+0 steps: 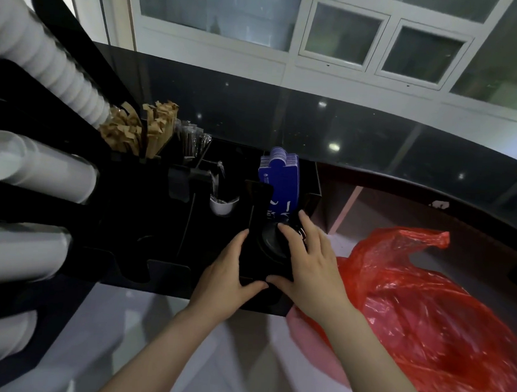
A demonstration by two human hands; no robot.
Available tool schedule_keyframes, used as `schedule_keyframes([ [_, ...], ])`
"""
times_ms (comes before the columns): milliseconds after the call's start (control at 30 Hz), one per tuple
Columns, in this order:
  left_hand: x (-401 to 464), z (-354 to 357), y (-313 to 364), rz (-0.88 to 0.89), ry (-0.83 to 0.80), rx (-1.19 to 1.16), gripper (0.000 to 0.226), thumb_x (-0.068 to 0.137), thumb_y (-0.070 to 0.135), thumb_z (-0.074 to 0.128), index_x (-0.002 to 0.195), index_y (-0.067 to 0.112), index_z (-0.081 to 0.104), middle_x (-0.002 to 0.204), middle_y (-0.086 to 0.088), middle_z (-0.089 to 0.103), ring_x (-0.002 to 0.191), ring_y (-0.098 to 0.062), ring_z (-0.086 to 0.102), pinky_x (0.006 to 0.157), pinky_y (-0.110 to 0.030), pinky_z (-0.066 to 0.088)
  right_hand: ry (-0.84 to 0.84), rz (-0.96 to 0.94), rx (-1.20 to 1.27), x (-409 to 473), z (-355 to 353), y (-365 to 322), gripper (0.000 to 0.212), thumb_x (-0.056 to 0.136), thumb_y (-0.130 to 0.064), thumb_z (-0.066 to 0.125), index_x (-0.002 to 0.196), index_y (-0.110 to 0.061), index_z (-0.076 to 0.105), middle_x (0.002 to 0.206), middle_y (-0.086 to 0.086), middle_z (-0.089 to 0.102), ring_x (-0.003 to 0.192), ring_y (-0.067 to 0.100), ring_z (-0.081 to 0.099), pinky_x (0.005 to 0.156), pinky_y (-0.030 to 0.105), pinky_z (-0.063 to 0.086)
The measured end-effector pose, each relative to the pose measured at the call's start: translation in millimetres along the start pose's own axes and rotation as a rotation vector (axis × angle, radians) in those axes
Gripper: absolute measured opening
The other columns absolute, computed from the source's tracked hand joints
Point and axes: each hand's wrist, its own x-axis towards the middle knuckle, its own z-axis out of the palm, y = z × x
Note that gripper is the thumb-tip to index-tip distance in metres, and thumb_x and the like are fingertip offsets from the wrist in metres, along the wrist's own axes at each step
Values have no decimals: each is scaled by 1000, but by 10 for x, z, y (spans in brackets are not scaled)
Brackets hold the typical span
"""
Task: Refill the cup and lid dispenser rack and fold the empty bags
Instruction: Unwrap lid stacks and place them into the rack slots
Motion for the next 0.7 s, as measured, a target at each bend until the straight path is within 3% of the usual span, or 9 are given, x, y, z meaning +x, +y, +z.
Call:
schedule_keyframes([
  [200,-34,-33,25,9,-52,-11,95,75,38,76,150,36,17,148,14,39,133,-3,39,106,-30,41,-114,-53,8,-17,-22,-33,91,78,-44,66,152,-19,20,159,2,13,142,27,16,116,41,21],
  [267,-33,-50,29,4,-76,-21,93,77,36,74,149,39,16,148,16,39,133,-1,39,104,-24,40,-102,-52,73,-34,-33,-33,82,83,-37,59,152,-18,19,159,1,13,142,25,17,116,43,21],
  [367,-41,-88,22,28,-95,23,96,80,32,72,150,38,7,155,16,24,133,10,22,100,-9,26,1,-57,44,-67,-48,-36,72,87,-30,62,150,-15,30,157,6,24,141,31,24,114,47,25],
  [500,-81,-143,34,78,-70,105,95,84,33,69,151,38,1,158,21,0,135,12,3,106,-18,19,108,-52,130,-92,-53,-102,75,77,-26,77,143,-19,43,154,4,31,141,32,24,114,43,24],
  [700,-118,-259,109,126,-47,167,92,86,32,65,153,30,2,159,16,1,139,8,0,114,-24,15,142,-72,178,-156,-46,-134,72,75,-23,78,140,-20,47,154,0,30,143,21,18,113,35,18],
])
